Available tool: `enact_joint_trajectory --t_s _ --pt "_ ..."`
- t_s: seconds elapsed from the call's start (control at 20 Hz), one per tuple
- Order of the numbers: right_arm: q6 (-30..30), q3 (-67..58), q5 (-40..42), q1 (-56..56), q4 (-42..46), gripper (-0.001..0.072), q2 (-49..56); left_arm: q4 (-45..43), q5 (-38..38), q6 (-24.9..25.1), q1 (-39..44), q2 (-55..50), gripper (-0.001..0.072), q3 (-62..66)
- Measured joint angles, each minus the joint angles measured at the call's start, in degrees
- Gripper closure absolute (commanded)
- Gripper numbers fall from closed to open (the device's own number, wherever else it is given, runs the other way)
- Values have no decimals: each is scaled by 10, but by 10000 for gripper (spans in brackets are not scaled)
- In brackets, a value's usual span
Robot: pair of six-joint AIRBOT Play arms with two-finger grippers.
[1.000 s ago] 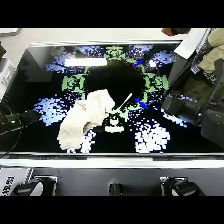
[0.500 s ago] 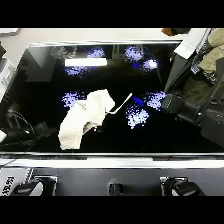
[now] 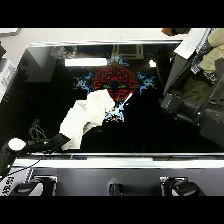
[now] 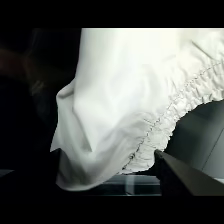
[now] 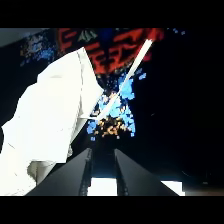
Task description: Fold the clothes and pants, and hang the long-sleeved shirts on hangers.
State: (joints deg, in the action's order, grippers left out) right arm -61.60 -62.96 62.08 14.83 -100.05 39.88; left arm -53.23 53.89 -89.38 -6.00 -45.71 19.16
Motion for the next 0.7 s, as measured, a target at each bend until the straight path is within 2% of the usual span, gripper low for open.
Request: enact_joint_trajectory --t_s 0.05,0.15,0.2,0.25,0.3,0.35,0.4,0.5,0.7 --pt "5 0 0 0 0 446 3 3 -7 3 7 -9 698 -2" --pt "25 0 6 0 0 255 17 9 -16 8 16 -20 690 -4" --pt "41 0 11 0 -1 210 30 10 -18 8 19 -23 690 -5" --pt "55 0 15 0 -5 208 46 11 -20 8 21 -25 690 -5" --pt "66 0 17 0 -12 174 66 12 -20 9 22 -26 690 -5" --pt "74 0 14 0 -26 91 92 13 -20 9 23 -27 689 -5" --pt "76 0 6 0 -45 45 121 13 -20 9 24 -28 690 -5" --pt "56 0 -22 1 -121 28 195 14 -20 10 25 -29 690 -5" --pt "-36 0 -88 29 -294 22 342 15 -16 11 25 -29 690 -5"
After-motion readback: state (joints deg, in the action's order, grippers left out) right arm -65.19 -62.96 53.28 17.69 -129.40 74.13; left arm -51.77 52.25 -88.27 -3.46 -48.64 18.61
